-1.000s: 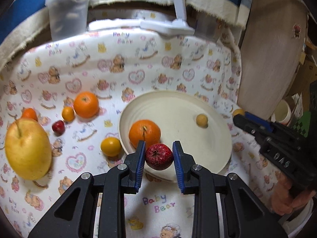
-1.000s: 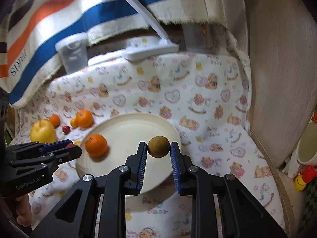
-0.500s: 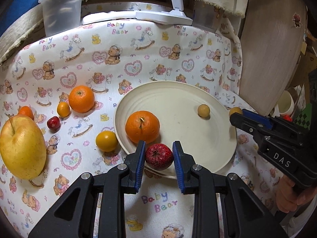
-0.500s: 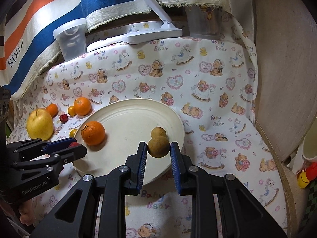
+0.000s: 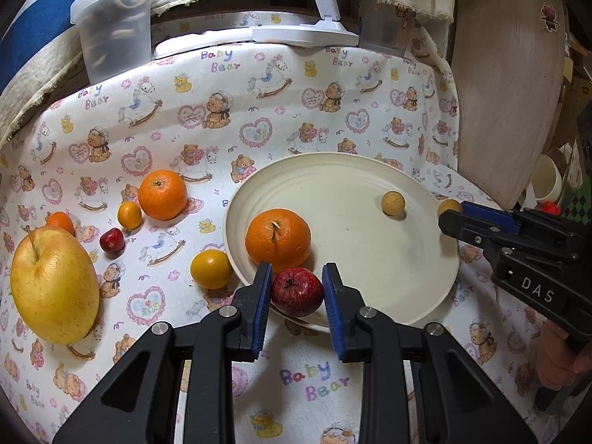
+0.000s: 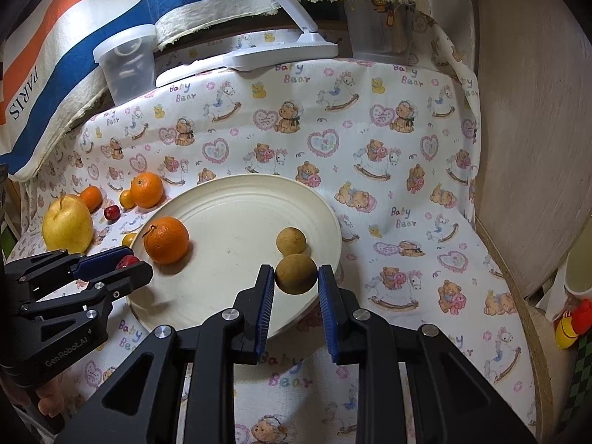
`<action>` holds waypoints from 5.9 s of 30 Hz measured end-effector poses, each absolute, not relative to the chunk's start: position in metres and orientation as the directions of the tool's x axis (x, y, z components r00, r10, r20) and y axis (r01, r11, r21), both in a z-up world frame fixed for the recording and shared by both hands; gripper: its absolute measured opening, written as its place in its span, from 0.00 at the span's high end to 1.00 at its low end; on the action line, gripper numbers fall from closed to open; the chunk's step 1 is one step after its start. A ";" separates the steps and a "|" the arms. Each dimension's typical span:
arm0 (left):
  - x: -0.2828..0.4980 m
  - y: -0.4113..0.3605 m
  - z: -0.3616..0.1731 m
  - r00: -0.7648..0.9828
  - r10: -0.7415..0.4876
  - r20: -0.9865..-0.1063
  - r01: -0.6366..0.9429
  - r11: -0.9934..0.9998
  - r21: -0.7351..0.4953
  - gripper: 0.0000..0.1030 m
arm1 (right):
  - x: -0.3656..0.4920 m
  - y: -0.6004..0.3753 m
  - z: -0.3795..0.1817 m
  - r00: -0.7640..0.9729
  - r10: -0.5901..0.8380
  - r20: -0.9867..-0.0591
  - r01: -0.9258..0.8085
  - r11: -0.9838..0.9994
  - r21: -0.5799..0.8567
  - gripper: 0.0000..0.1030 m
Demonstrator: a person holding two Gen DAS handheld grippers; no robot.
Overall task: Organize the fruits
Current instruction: 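Open the left tool to drop the red fruit onto the plate, then open the right tool to release the brown fruit onto the plate while the left tool withdraws, then withdraw both tools and move them toward the large yellow apple, then grasp a small orange with the right tool while the left tool closes on the yellow apple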
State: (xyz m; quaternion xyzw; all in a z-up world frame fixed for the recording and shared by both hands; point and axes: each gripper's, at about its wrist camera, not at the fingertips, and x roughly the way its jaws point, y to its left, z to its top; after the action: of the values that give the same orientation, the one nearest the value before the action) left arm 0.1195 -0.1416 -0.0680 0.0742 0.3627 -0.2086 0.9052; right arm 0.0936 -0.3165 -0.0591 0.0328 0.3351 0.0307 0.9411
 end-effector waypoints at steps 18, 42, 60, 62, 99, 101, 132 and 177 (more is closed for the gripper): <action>0.117 -0.138 -0.064 0.676 -0.315 -0.666 0.418 0.909 -0.006 0.59 | 0.092 -0.316 -0.058 0.773 0.084 -0.628 -0.040 0.996 0.084 0.76; 0.115 -0.128 -0.055 0.706 -0.318 -0.632 0.392 0.920 -0.025 0.44 | 0.087 -0.326 -0.052 0.800 0.079 -0.595 0.000 0.991 0.131 0.43; 0.100 -0.088 0.008 0.804 -0.343 -0.486 0.352 0.933 -0.076 0.30 | 0.070 -0.320 -0.035 0.849 0.058 -0.525 -0.001 0.994 0.109 0.43; 0.093 -0.081 0.017 0.828 -0.331 -0.453 0.346 0.937 -0.052 0.26 | 0.066 -0.314 -0.030 0.860 0.053 -0.508 -0.011 0.996 0.085 0.43; 0.062 0.047 0.050 0.959 -0.133 -0.252 0.132 0.991 -0.024 0.01 | 0.077 -0.173 0.034 0.891 0.200 -0.407 -0.187 0.980 0.072 0.38; 0.068 0.052 0.047 0.955 -0.127 -0.268 0.124 0.992 -0.030 0.01 | 0.080 -0.170 0.032 0.888 0.205 -0.412 -0.190 0.979 0.078 0.38; 0.102 0.099 0.029 0.940 0.019 -0.341 -0.051 0.995 -0.086 0.01 | 0.149 -0.128 -0.043 0.653 0.139 -0.745 -0.181 0.983 0.024 0.68; 0.102 0.096 0.029 0.929 -0.006 -0.369 -0.026 0.996 -0.083 0.01 | 0.173 -0.094 -0.081 0.508 0.290 -0.811 -0.288 0.945 0.158 0.68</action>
State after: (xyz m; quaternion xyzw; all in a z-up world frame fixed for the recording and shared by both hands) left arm 0.1020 0.0957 0.0287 -0.0433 0.1877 0.0050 0.9813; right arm 0.1726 -0.0943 -0.0810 0.0014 0.4674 0.1664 0.8682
